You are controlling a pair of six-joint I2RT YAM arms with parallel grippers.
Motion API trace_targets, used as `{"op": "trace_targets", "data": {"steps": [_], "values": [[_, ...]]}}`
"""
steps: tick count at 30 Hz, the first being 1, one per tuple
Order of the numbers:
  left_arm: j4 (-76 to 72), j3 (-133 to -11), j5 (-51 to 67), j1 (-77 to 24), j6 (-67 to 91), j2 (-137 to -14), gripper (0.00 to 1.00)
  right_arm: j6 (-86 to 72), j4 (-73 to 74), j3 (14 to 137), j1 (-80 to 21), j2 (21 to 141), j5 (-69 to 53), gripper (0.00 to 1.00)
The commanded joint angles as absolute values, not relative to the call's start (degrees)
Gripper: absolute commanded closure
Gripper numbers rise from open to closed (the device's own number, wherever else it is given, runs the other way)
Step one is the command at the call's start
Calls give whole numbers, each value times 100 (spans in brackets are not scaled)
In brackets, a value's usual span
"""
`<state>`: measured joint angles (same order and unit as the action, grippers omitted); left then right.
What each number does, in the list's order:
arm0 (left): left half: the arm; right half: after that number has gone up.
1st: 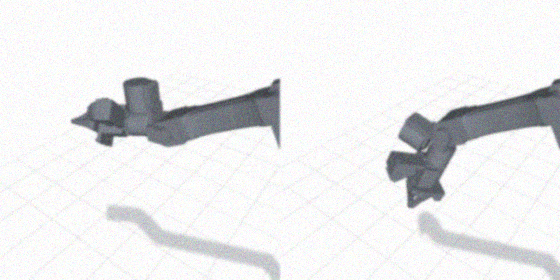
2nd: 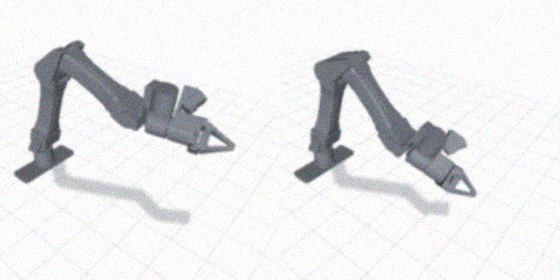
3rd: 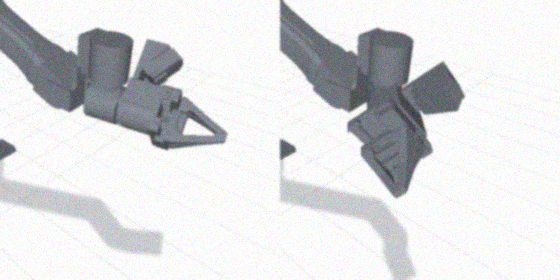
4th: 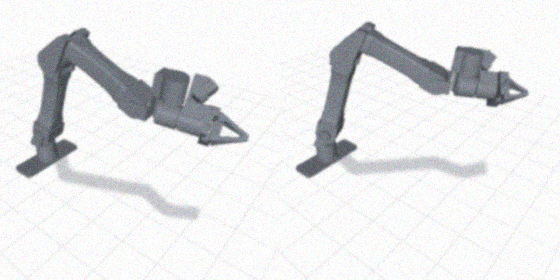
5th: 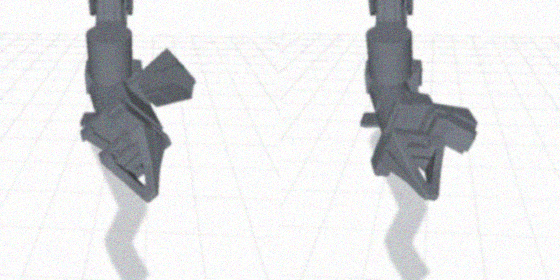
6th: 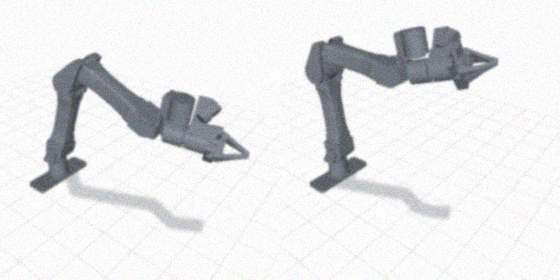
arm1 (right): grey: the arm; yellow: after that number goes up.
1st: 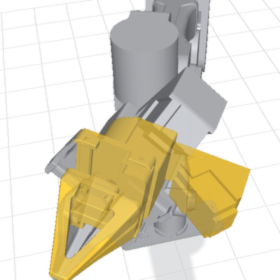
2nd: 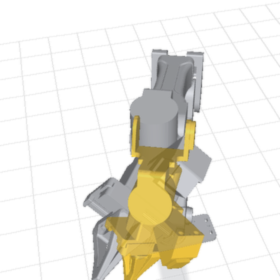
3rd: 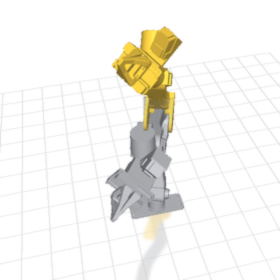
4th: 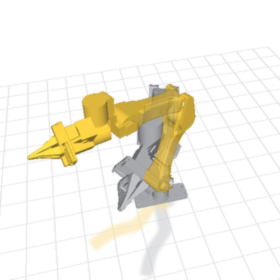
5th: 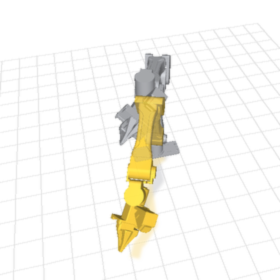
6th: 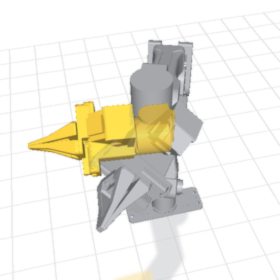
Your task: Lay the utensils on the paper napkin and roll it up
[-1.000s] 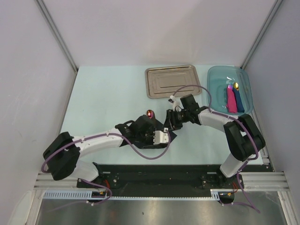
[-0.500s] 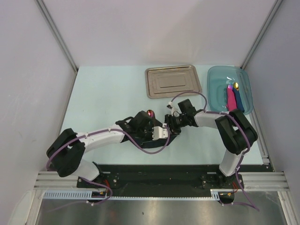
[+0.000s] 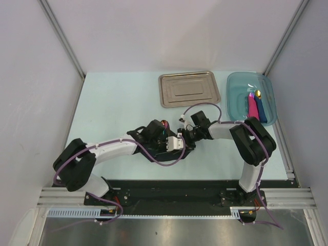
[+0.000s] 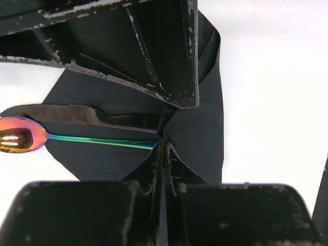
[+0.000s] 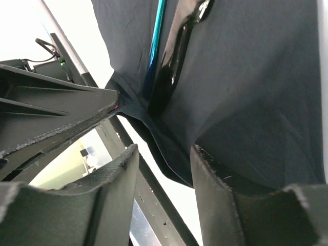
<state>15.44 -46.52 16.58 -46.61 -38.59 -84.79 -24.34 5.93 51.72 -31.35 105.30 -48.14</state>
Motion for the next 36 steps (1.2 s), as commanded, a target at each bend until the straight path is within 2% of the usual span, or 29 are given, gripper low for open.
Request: {"op": "trace_targets", "data": {"steps": [1,7,8,9,11,12,14,15,19,22,25,36], "values": [[1362,-4913,1714,-4597,-3929,-8552,97,-2259,615,5396,-3217,10643,-4878,52],[1353,-4983,1600,-4562,-3815,-8701,98,-2118,756,5519,-3269,10766,-4711,63],[1380,-4992,1600,-4553,-3780,-8719,98,-2118,756,5528,-3287,10784,-4702,68],[1362,-5001,1591,-4544,-3753,-8745,98,-2101,730,5537,-3296,10793,-4676,77],[1362,-5027,1573,-4535,-3683,-8763,96,-2100,756,5590,-3305,10819,-4632,85],[1380,-5045,1573,-4518,-3648,-8763,94,-2083,765,5616,-3313,10880,-4623,92],[1459,-5062,1547,-4457,-3551,-8728,83,-2057,817,5695,-3314,10933,-4606,100],[1494,-5080,1564,-4413,-3481,-8693,79,-2057,861,5713,-3322,10994,-4579,100],[1933,-5246,1836,-4061,-2763,-8272,51,-2065,905,5748,-3305,11013,-4448,100],[2276,-5265,2135,-3903,-2218,-8095,41,-2101,940,5783,-3296,11030,-4403,100],[2391,-5125,2425,-3824,-1629,-7998,36,-2101,993,5783,-3296,11022,-4377,100],[2074,-5018,2865,-3516,-677,-8630,30,-2171,975,5669,-3199,10969,-4693,98]]}}
